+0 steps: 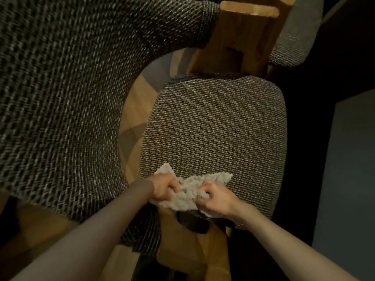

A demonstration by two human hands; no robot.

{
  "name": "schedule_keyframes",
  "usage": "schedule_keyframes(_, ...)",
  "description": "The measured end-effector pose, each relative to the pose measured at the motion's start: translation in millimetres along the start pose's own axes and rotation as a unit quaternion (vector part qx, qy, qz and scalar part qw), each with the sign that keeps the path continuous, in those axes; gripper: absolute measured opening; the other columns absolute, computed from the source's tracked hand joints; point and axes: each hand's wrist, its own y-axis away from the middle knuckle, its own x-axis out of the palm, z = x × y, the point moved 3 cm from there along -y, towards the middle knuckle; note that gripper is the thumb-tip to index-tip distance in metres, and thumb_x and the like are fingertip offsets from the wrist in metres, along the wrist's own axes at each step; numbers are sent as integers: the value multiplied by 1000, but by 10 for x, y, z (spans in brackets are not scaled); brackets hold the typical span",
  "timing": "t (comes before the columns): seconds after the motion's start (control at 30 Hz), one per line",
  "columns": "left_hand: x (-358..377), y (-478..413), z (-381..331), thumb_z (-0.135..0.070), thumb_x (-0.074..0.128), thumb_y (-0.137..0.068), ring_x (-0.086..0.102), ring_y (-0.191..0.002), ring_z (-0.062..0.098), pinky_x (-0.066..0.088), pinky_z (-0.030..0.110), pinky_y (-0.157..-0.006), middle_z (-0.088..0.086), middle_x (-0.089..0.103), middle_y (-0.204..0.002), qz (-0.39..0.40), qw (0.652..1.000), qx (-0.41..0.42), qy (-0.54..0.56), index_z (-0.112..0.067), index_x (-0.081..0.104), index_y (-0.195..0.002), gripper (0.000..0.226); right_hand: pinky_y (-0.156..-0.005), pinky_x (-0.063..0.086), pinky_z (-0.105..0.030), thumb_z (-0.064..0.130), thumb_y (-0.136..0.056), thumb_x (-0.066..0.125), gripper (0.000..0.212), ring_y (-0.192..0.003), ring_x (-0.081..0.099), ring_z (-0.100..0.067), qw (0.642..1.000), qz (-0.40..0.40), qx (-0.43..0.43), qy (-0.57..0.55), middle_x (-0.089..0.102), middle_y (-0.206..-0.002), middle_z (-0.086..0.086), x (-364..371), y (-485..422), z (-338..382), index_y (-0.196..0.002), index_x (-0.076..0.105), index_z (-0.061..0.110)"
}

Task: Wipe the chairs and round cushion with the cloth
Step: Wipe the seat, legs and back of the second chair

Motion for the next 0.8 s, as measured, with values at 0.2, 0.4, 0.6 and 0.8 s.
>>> schedule_keyframes(0.2, -713, 94, -2, -10, 55, -94, 55, -105, 18, 40, 24, -92, 6, 62, -115, -297, 948, 61, 98, -18, 66, -115, 26, -70, 38, -12, 12, -88, 64, 9, -77, 52, -3, 977, -187, -63, -84, 55, -77, 16, -760, -257, 487, -87, 71, 17)
schedule_keyframes(0.4, -1619, -125, -69, 0, 59, -89, 53, -103, 19, 35, 16, -91, 12, 60, -110, -557, 807, 87, 177, -7, 68, -107, 22, -101, 30, -27, 7, -85, 61, 41, -113, 45, -26, 940, -326, -88, 46, 51, -118, -11, -1782, -1152, 920, -123, 64, 20)
schedule_keyframes(0.6, -2083, -877, 124, 0, 50, -90, 48, -110, 27, 32, 26, -91, 11, 58, -113, -581, 797, 23, 164, -17, 60, -123, 38, -102, 33, -53, 27, -92, 58, 39, -124, 30, -38, 941, -292, 5, 172, 38, -131, -10, -1996, -1844, 726, -130, 55, 33)
schedule_keyframes(0.8, -1932, -1051, 209, -2, 42, -93, 50, -100, 26, 34, 21, -87, 6, 50, -102, -561, 808, 27, 177, -25, 62, -125, 45, -92, 45, -46, 29, -94, 55, 38, -115, 45, -35, 930, -299, -12, 216, 47, -126, -14, -1816, -1974, 594, -133, 53, 31)
